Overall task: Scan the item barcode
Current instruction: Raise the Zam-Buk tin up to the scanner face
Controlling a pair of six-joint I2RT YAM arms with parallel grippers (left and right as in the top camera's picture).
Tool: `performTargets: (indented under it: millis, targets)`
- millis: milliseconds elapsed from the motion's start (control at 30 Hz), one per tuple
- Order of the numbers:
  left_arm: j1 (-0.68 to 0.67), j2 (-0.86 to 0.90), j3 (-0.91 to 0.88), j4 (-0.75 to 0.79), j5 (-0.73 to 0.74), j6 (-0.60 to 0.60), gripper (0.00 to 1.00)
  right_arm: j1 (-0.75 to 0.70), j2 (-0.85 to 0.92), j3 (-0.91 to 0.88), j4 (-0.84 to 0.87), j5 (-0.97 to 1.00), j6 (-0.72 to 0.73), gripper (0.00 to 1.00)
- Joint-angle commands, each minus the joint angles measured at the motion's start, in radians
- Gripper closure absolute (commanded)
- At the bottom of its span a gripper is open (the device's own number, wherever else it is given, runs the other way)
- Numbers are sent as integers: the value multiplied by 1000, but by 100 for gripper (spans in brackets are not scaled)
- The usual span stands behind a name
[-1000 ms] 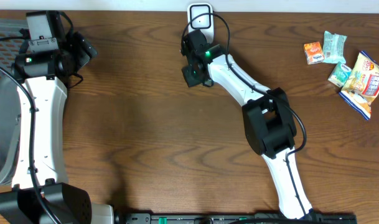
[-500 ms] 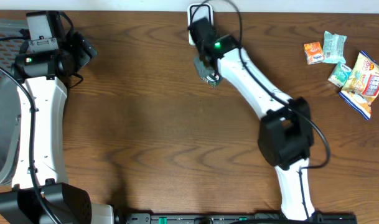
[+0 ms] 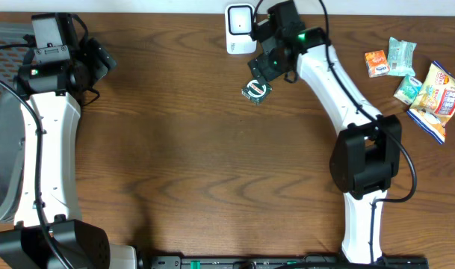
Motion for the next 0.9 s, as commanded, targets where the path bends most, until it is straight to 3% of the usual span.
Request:
performTargets:
  millis: [0, 367, 567, 867]
  targets:
    - [0, 1, 16, -1, -13, -12, 2, -7, 55, -6, -3, -101, -103, 13]
    - [0, 1, 16, -1, -13, -12, 2, 15, 177, -6, -36, -90, -152, 11]
    - [0, 1, 16, -1, -13, -12, 2, 9, 183, -6, -42, -90, -172, 26]
    - [0, 1, 16, -1, -13, -12, 2, 8, 215, -7, -47, -90, -177, 29]
